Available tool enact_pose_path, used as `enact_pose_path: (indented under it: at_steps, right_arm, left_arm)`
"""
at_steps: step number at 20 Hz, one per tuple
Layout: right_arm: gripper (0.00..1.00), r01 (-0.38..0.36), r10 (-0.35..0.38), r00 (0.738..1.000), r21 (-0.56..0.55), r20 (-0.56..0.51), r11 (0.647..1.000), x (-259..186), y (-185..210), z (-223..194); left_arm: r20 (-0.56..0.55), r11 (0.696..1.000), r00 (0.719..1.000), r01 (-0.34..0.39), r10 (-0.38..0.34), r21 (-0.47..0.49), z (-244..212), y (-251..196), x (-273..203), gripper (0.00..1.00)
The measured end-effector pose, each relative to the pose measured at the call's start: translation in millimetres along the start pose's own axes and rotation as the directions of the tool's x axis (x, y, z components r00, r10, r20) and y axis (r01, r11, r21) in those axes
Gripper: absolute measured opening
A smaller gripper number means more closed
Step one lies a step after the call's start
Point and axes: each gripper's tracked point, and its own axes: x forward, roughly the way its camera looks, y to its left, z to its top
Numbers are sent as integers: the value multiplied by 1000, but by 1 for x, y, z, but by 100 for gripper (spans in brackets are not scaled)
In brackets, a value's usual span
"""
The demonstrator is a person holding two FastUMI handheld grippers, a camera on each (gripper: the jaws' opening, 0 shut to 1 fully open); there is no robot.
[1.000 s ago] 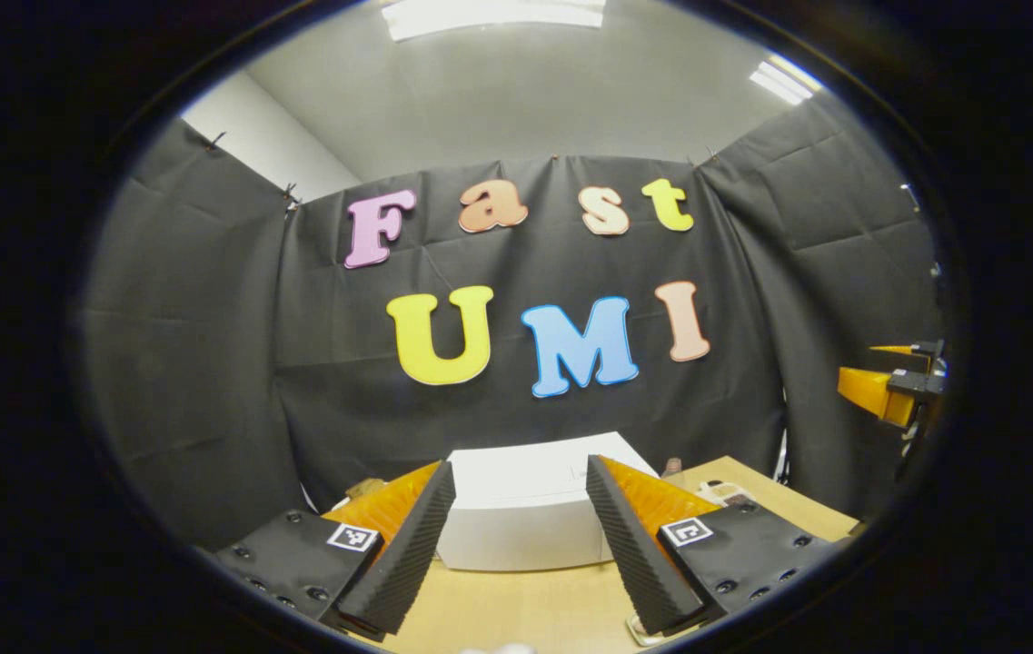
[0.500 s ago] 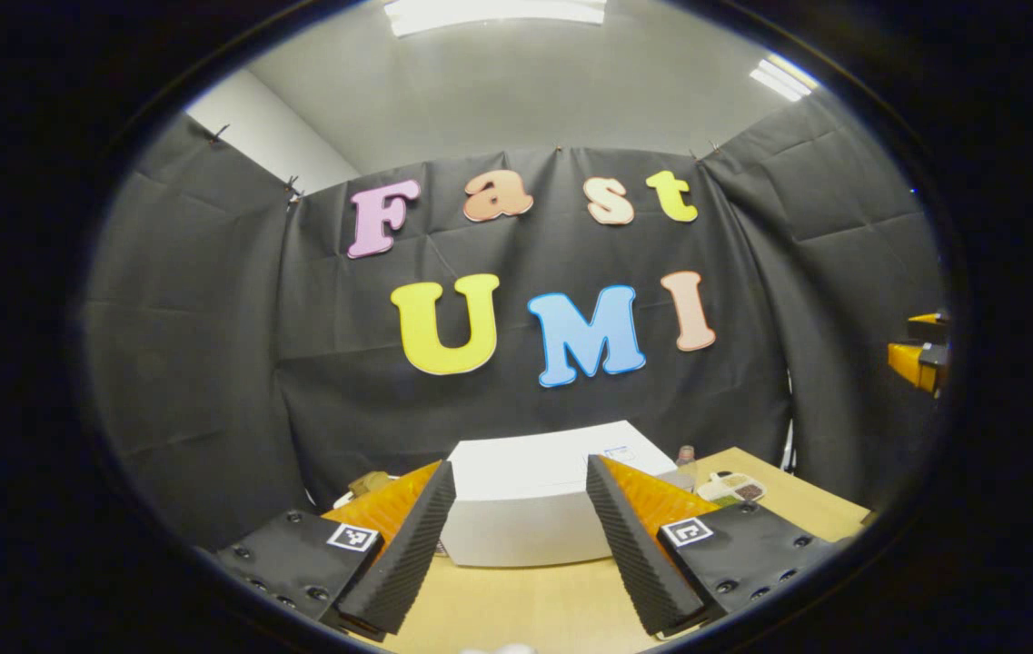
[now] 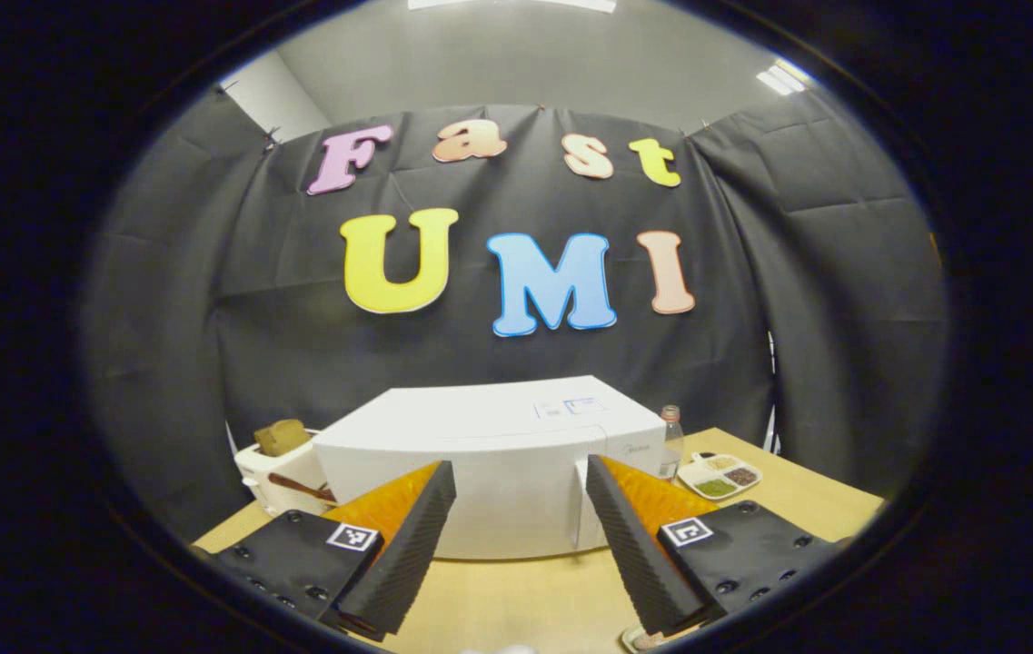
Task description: Open the microwave oven with the left hand, put the food in, and close the microwave oven.
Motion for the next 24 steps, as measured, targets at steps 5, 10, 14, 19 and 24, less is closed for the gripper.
enact_pose_path:
  at_steps: [5,10,14,19,24]
  right_arm:
    - [95,-30,29,999,-18,-19,999,8,19,10]
    - [95,-27,24,999,-73,-45,997,15,15,2]
    - [95,-17,12,998,-75,-63,997,19,10,-1]
    - [95,-39,34,998,-90,-54,995,23,16,2]
    - [95,-50,45,997,-88,-57,995,22,15,-1]
  left_arm:
    - [-78,999,996,37,-37,9,-72,-47,67,95]
    - [-79,1000,997,6,-7,-14,-92,-57,103,100]
    - [-104,1000,995,-1,-1,-15,-103,-62,124,95]
    - [-107,998,994,18,-23,-55,-103,-68,139,71]
    - [-124,996,991,41,-51,-83,-103,-66,135,26]
